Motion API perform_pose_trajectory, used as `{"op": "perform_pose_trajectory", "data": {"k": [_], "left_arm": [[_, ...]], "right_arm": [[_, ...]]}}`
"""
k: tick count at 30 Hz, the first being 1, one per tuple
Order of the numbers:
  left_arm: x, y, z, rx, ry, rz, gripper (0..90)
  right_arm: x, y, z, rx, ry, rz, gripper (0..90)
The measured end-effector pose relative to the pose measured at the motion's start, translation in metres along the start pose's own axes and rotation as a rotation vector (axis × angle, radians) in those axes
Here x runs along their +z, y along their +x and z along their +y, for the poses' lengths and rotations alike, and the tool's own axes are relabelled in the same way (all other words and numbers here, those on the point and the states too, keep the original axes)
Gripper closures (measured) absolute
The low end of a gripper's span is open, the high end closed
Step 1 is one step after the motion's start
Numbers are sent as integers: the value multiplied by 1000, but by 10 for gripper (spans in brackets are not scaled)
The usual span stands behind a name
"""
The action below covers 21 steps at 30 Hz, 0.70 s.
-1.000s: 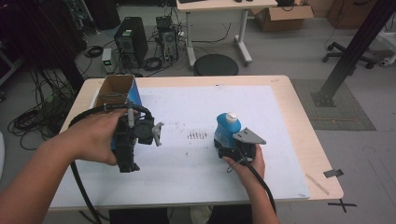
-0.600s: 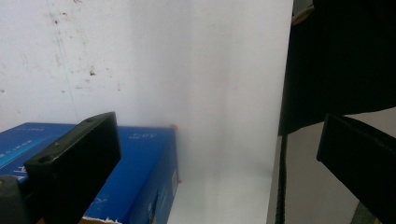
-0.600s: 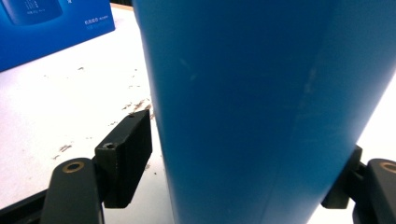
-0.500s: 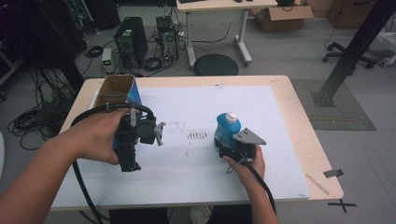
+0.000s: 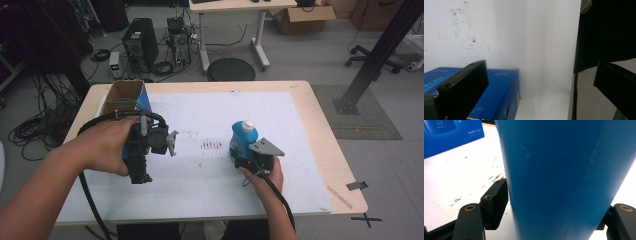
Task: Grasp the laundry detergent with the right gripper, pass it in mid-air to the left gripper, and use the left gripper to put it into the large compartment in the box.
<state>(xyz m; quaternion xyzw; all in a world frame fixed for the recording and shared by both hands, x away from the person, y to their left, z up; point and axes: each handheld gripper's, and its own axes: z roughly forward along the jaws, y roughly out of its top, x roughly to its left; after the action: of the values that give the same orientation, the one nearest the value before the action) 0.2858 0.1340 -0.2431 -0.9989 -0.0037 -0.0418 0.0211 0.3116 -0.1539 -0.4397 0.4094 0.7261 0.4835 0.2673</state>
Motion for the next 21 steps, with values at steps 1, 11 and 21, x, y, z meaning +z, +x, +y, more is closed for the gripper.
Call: {"op": "perform_pose_trajectory", "data": {"k": [1,11,21], "left_arm": [[0,0,0,0,0,0,3],[-1,0,0,3,-2,-1,3],[-2,1,4,8,-5,0,3]], "right_arm": [[0,0,0,0,-2,1,326],[1,0,0,-16,-17,-6,420],[0,-5,0,1,-18,43,456]]}}
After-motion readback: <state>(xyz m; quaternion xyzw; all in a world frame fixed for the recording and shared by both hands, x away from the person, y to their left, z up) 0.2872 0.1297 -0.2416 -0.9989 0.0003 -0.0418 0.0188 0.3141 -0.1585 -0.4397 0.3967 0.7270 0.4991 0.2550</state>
